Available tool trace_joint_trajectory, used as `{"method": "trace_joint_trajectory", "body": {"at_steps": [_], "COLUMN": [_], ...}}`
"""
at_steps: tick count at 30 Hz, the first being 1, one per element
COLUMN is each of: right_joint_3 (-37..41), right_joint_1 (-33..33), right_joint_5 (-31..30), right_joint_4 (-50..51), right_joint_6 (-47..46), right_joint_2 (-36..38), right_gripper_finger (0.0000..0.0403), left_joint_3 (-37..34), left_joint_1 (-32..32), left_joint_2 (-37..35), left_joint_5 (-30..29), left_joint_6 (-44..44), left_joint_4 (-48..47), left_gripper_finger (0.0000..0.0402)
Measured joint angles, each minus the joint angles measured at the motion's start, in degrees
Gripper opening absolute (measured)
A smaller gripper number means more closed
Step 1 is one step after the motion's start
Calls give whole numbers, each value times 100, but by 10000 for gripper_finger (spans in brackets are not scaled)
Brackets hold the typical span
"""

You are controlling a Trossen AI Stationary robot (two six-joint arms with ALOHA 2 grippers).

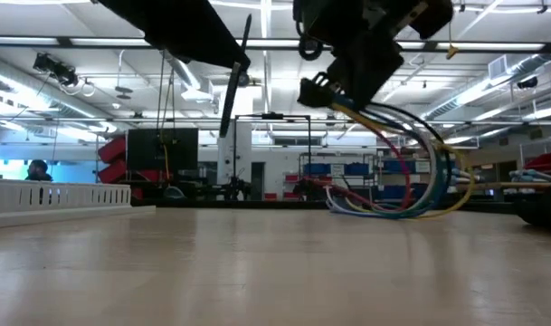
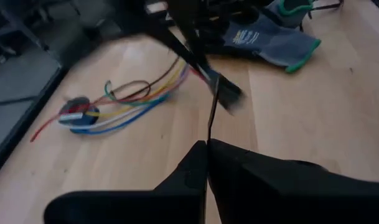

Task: Ziptie cables
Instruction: Wrap the cables together using a ziptie

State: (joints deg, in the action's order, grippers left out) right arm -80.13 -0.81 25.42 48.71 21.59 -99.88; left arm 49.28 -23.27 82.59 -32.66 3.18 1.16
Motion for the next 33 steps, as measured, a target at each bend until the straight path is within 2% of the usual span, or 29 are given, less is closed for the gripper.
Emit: {"method": "trace_joint_trajectory", "body": {"at_steps": [5, 10, 13, 20, 25, 27, 33], "right_joint_3": [506, 625, 636, 638, 795, 883, 1361], "right_joint_1": [566, 866, 965, 1011, 1013, 1013, 1052], "right_joint_5": [-269, -775, -1058, -1231, -1220, -1218, -1005], "right_joint_4": [-1326, -2345, -2442, -2963, -3302, -3302, -3857], "right_joint_6": [-519, -814, -841, -898, -1006, -1104, -1426], "right_joint_2": [-28, -28, -28, -28, -31, -35, -35], "right_gripper_finger": [0, 0, 0, 0, 0, 0, 0], "left_joint_3": [0, 0, 0, 7, 7, 7, 4], "left_joint_1": [0, -4, -4, 2, 11, 11, 13], "left_joint_2": [0, 0, 0, 167, 619, 758, 846], "left_joint_5": [19, 248, 371, 378, 346, 149, 21], "left_joint_6": [-84, -106, -103, 1, 4, 2, 2], "left_joint_4": [221, 356, 469, 849, 1038, 1050, 1223], "left_gripper_finger": [0, 0, 0, 0, 0, 0, 0]}}
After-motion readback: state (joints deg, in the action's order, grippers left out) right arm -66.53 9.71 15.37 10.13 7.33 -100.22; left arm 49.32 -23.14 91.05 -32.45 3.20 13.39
